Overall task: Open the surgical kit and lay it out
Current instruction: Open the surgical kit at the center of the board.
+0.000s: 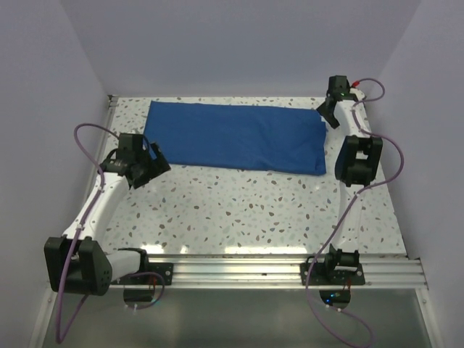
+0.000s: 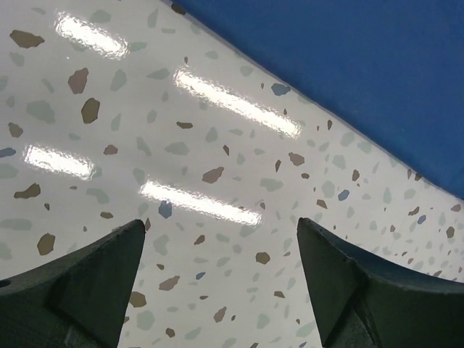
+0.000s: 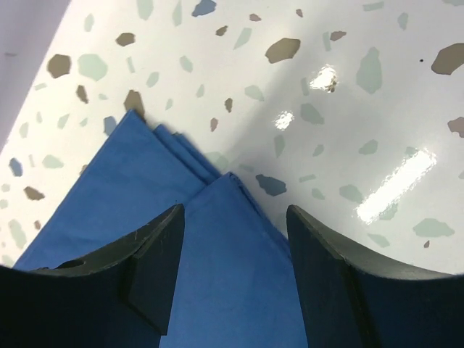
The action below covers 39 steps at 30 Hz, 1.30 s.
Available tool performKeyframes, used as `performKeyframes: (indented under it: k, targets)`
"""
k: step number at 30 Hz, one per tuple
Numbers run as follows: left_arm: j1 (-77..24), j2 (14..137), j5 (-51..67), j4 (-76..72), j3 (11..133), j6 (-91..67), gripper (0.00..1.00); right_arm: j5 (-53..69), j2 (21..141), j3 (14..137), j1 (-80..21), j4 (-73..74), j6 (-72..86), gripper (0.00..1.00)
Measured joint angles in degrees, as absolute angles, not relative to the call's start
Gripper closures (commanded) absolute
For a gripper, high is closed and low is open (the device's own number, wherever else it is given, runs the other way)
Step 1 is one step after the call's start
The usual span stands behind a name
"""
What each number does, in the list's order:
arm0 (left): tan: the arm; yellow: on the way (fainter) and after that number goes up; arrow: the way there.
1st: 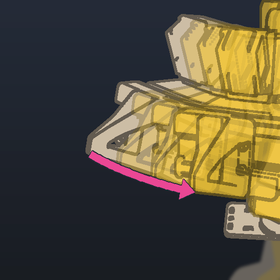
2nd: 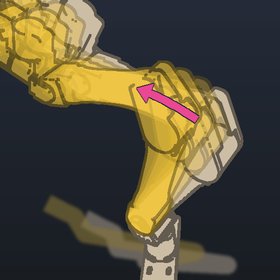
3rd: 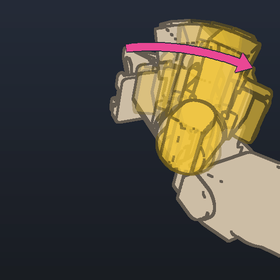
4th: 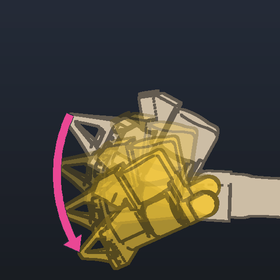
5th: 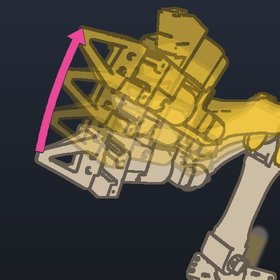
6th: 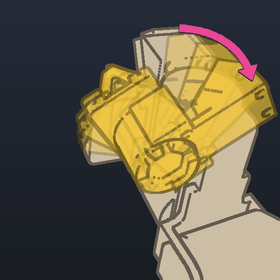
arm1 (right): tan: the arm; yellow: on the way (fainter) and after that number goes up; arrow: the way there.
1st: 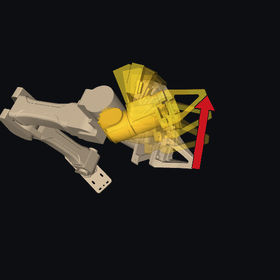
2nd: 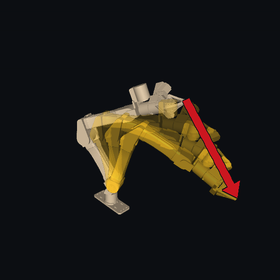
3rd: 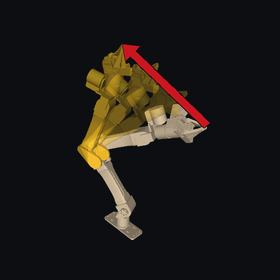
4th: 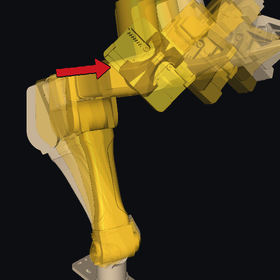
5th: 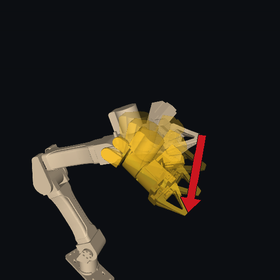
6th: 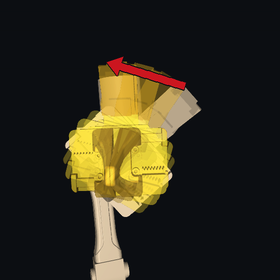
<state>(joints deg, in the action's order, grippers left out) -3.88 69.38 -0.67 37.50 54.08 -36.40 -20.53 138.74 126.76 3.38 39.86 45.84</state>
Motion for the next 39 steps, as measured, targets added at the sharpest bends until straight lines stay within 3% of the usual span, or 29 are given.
performKeyframes:
  k: [5, 14, 17, 18, 19, 27, 39]
  targets:
    - [-3.9, 68.05, -2.11, 39.62, 53.58, -36.45, 0.1, -20.14, 141.86, 127.39, 4.1, 39.77, 46.02, 0.4]
    - [-3.9, 65.73, -3.42, 40.38, 51.68, -37.19, 0.11, -18.24, 144.51, 128.7, 4.08, 38.92, 44.84, 0.71]
    - [-3.9, 65.45, -3.46, 40.62, 50.63, -37.54, 0.11, -17.76, 144.64, 128.7, 4.08, 38.65, 44.16, 0.88]
    - [-3.9, 65.43, -3.46, 40.77, 50.43, -37.71, 0.11, -17.32, 144.68, 128.7, 4.08, 38.44, 43.94, 0.98]
    - [-3.9, 65.39, -3.46, 40.88, 50.26, -37.91, 0.11, -17.15, 144.68, 128.7, 4.08, 38.3, 43.66, 1.0]
    - [-3.9, 64.1, -3.95, 41.76, 50.02, -37.93, 0.07, -16.86, 142.28, 124.33, 4.08, 35.18, 43.51, 1.0]
    - [-3.9, 62.0, -3.42, 42.63, 52.75, -36.36, 0.05, -12.45, 126.82, 109.3, 2.98, 28.42, 43.38, 1.0]
